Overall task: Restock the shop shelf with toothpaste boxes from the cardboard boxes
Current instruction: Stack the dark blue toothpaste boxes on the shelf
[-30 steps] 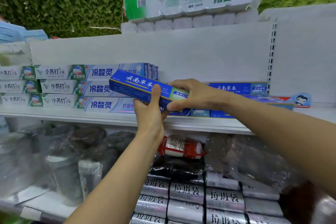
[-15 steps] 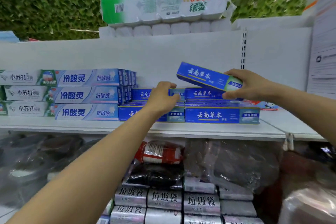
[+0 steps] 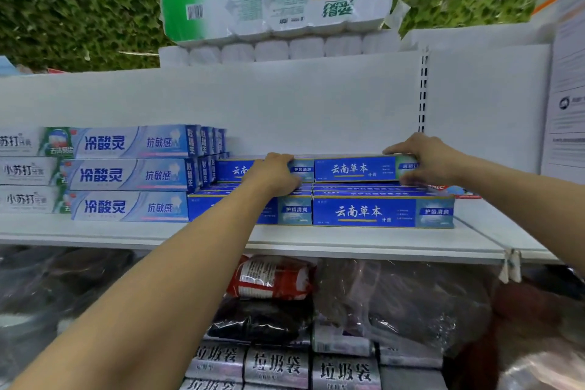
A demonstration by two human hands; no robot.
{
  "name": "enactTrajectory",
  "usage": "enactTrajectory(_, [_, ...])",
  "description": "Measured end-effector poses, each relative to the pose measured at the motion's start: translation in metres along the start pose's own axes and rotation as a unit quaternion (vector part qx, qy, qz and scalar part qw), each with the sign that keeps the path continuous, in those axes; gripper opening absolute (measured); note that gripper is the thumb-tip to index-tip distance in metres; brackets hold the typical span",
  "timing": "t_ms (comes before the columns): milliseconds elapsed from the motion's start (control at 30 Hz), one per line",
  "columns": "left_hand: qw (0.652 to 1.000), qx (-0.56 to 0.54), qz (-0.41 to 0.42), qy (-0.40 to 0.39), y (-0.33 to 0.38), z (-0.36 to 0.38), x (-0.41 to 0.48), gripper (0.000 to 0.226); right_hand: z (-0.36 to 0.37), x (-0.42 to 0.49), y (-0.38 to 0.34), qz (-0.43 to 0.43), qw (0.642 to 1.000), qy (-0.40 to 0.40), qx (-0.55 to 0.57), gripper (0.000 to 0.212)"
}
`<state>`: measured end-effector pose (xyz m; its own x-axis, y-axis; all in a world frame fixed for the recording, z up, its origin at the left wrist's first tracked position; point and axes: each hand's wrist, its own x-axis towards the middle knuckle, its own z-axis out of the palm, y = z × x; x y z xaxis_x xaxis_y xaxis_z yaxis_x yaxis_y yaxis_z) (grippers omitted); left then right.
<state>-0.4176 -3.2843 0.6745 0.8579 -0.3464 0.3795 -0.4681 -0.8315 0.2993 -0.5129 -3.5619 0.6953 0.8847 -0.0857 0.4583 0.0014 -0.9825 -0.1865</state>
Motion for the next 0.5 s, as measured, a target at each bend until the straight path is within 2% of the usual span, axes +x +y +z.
enactTrajectory(133, [1.0, -0.004, 0.008, -0.001, -0.002, -0.001, 0.0, 0.042, 0.01, 0.014, 0.003, 0.041, 0.999, 0.032, -0.016, 0.043])
enactTrajectory(400, [0.999, -0.024, 0.022, 0.008, 0.001, -0.003, -0.008, 0.052, 0.019, 0.02, -0.001, 0.081, 0.996, 0.025, -0.01, 0.046])
enactTrajectory(500, [0.999, -0.018, 0.03, 0.015, 0.001, -0.005, -0.011, 0.052, 0.017, 0.016, -0.006, 0.09, 0.995, -0.003, -0.035, 0.048])
